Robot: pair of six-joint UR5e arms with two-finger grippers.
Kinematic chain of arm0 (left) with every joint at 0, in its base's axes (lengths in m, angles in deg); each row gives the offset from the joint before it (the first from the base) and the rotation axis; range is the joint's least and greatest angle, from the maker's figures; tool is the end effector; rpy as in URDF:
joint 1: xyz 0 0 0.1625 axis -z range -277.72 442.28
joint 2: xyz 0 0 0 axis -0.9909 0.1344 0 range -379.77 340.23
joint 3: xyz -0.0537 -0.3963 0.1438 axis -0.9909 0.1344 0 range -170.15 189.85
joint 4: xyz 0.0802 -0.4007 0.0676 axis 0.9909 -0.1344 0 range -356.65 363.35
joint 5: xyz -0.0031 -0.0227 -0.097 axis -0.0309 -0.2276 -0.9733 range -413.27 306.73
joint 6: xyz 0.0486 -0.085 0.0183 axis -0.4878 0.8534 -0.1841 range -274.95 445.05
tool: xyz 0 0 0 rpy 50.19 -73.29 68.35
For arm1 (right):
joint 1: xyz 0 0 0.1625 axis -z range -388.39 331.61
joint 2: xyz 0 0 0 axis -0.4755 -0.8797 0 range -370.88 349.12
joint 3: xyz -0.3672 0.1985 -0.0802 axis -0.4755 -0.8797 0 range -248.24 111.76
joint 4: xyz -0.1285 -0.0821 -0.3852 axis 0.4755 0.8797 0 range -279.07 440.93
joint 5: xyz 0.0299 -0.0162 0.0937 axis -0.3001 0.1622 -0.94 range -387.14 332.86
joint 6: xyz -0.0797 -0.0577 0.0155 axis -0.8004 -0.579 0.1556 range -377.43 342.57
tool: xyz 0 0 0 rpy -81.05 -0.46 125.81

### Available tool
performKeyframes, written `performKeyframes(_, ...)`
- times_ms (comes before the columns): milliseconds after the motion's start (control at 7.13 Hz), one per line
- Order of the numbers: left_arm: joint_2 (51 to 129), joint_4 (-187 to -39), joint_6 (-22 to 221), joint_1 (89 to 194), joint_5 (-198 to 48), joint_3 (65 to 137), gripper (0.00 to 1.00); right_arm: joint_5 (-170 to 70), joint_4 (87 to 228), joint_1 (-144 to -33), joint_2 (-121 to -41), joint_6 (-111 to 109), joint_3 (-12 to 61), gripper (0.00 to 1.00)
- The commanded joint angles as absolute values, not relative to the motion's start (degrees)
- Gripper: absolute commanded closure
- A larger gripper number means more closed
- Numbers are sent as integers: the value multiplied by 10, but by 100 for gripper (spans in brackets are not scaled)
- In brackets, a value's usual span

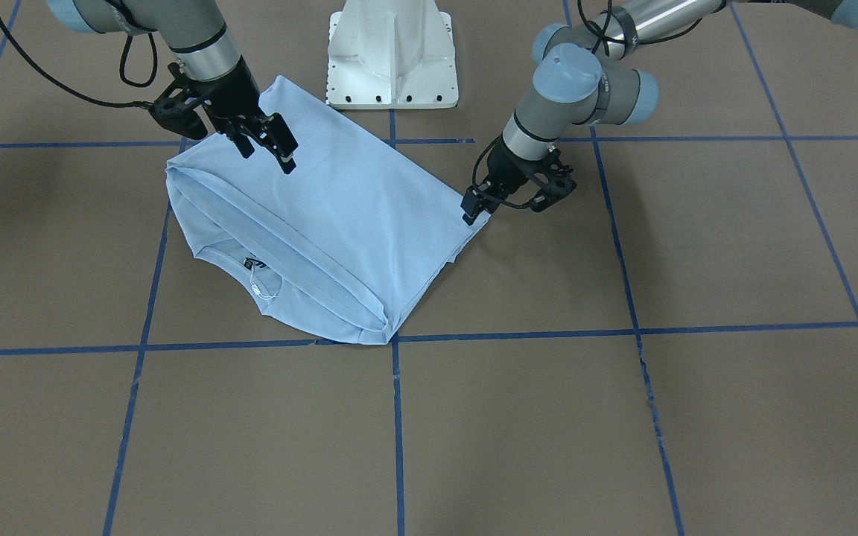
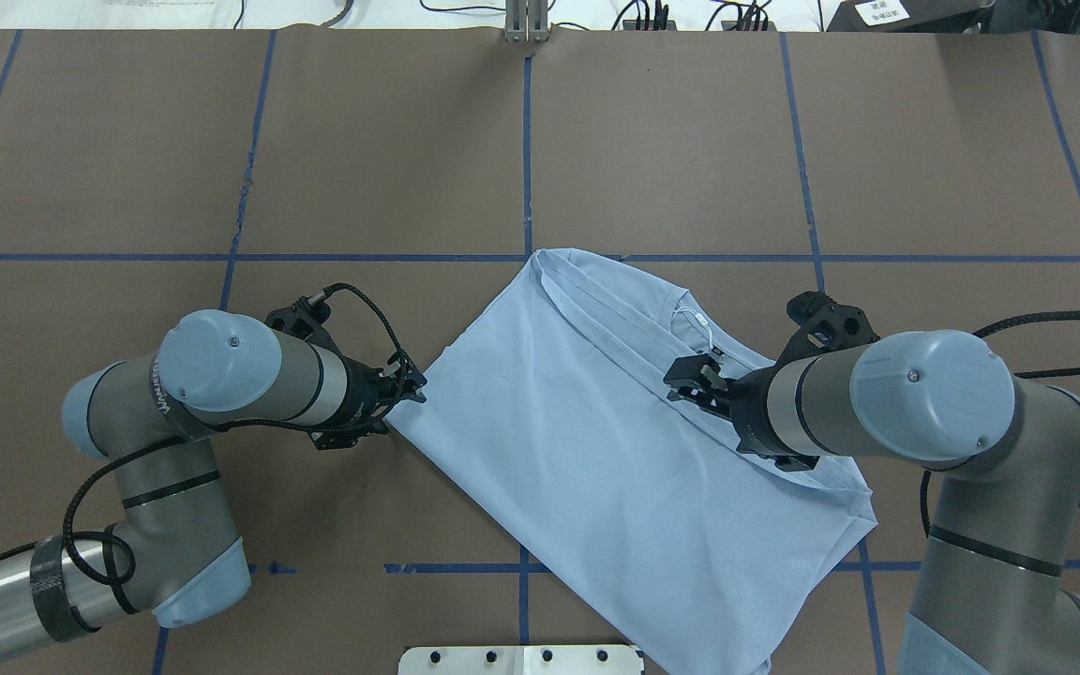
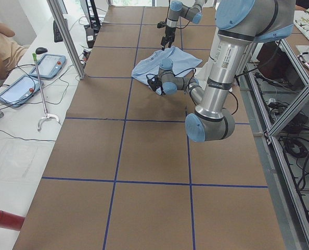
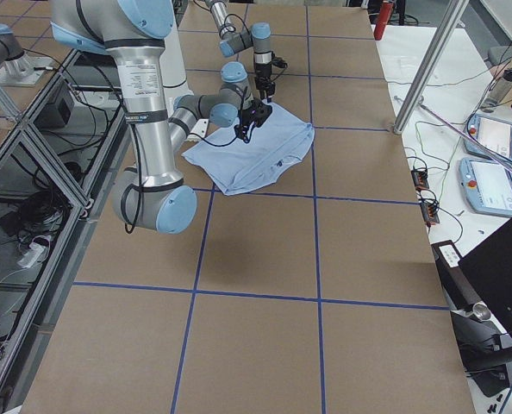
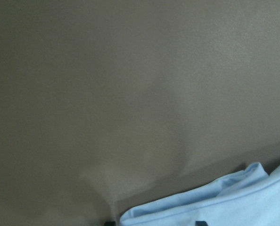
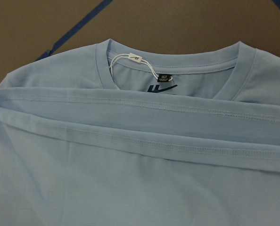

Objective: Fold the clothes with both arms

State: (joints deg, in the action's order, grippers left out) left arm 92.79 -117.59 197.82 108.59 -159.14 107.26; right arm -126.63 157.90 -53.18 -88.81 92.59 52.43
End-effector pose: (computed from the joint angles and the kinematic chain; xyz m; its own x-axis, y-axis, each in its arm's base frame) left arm 0.5221 -0.3766 0.3184 0.3196 -0.5734 -0.7544 0.3643 0.8093 -0.4608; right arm -0.4178 -0.3217 0.2848 0.3806 0.5477 0.7451 -0.4470 0.8143 -0.3702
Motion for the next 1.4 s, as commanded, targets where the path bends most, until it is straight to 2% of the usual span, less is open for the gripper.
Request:
performKeyframes(0,927,-1174,1979,1086,-1591,1073,100,-1265,1578,-532,-886,927,515,0)
performKeyframes(561,926,-1171,1973,1093,-1591,1080,100,-1265,1577,-534,-867,929,494,0)
performKeyframes(842,933,-1105,1897,1138,-1545,1087,100,-1265,1577,-537,-866,930,498,0)
performKeyframes(982,933,-1092,1846,1151,-1528,1055,100,-1266,1574,-540,-849,931,501,0)
performKeyframes(1122,972,-1092,1842,1154,-1475,1027,100,-1267,1565,-540,-845,932,505,0)
performKeyframes(1262,1015,-1110,1838,1192,-1473,959,100,-1265,1541,-540,-846,932,498,0)
